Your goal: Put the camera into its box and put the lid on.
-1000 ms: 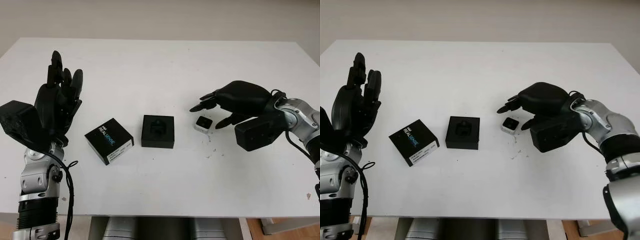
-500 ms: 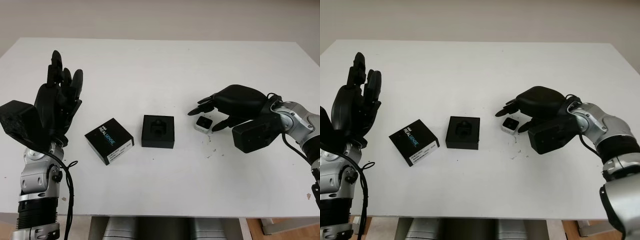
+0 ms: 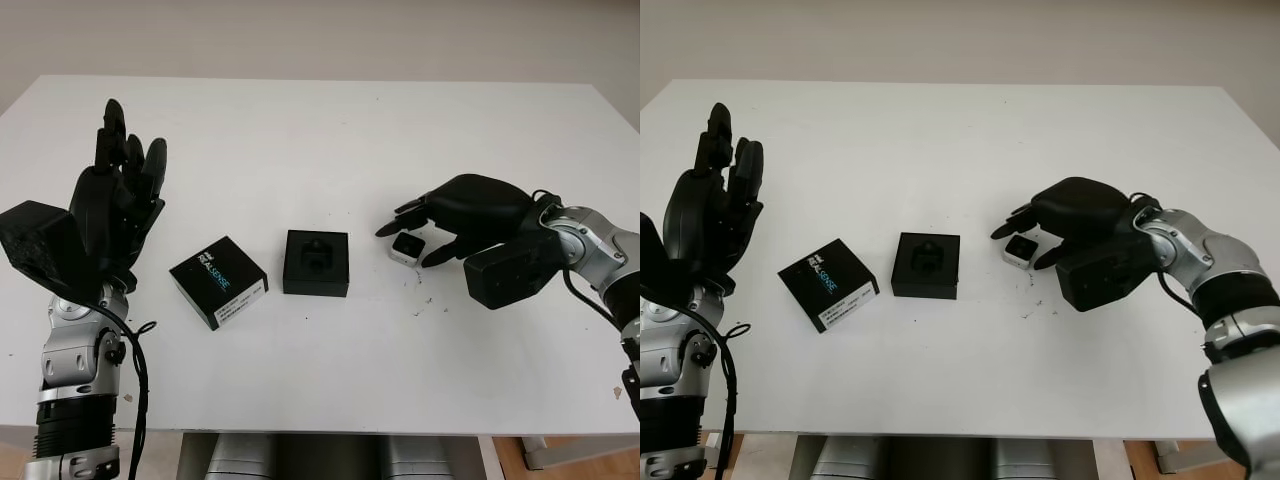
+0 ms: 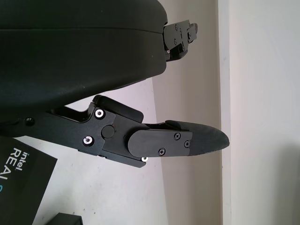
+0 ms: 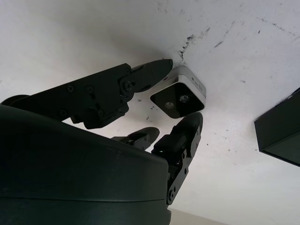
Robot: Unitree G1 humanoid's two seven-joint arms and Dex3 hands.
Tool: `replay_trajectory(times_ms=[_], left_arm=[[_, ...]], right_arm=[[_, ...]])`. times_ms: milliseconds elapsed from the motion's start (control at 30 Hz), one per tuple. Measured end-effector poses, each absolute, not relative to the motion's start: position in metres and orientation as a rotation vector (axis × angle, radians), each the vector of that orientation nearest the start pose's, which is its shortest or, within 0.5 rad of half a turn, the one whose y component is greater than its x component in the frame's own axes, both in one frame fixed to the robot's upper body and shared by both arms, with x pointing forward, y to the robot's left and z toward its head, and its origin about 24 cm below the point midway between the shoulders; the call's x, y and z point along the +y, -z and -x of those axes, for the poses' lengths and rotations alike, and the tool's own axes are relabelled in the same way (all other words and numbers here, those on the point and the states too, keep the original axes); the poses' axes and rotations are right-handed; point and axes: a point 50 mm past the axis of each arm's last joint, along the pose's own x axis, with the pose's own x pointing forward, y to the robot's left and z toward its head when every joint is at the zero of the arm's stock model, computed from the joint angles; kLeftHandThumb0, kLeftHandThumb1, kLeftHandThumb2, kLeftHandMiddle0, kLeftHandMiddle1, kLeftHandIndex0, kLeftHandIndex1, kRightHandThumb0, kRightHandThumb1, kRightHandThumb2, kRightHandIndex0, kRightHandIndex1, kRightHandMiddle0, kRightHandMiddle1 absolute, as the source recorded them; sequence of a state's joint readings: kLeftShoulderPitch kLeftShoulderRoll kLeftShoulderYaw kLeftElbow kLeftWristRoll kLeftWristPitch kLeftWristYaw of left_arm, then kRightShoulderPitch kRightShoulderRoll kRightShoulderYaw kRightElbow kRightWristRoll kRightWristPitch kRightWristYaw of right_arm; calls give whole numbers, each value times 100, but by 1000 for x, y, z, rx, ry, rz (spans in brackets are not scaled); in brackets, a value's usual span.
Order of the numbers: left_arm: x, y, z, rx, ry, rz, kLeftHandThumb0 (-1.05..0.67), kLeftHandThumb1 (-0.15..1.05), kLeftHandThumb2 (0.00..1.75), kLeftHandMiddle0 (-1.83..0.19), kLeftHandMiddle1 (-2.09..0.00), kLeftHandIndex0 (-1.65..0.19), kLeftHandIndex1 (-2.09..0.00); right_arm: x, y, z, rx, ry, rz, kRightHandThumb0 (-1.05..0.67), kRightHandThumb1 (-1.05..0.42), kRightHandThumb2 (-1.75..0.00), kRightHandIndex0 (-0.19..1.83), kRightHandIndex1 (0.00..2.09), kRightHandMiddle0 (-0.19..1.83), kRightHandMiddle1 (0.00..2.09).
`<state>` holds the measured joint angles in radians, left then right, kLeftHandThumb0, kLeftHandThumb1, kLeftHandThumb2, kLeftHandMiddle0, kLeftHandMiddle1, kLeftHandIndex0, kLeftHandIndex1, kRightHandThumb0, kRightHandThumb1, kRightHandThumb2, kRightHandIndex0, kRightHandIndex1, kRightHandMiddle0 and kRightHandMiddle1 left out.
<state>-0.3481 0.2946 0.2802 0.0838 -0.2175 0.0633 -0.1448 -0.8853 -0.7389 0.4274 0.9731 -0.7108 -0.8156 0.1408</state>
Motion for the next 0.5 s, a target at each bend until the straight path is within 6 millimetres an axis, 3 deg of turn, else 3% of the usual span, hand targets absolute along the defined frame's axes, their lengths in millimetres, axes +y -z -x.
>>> replay_trajectory(times_ms=[267, 500], left_arm=[[243, -139, -307, -263, -61, -32, -71, 105, 37, 18, -5, 17, -6], [243, -139, -307, -263, -61, -33, -70, 105, 37, 18, -5, 17, -5]], right_arm=[[-223, -135, -360, -320, -666, 1551, -26, -91, -5, 58, 14, 33, 100], [-223, -134, -360, -322, -662, 1557, -23, -93, -6, 58, 14, 36, 104]])
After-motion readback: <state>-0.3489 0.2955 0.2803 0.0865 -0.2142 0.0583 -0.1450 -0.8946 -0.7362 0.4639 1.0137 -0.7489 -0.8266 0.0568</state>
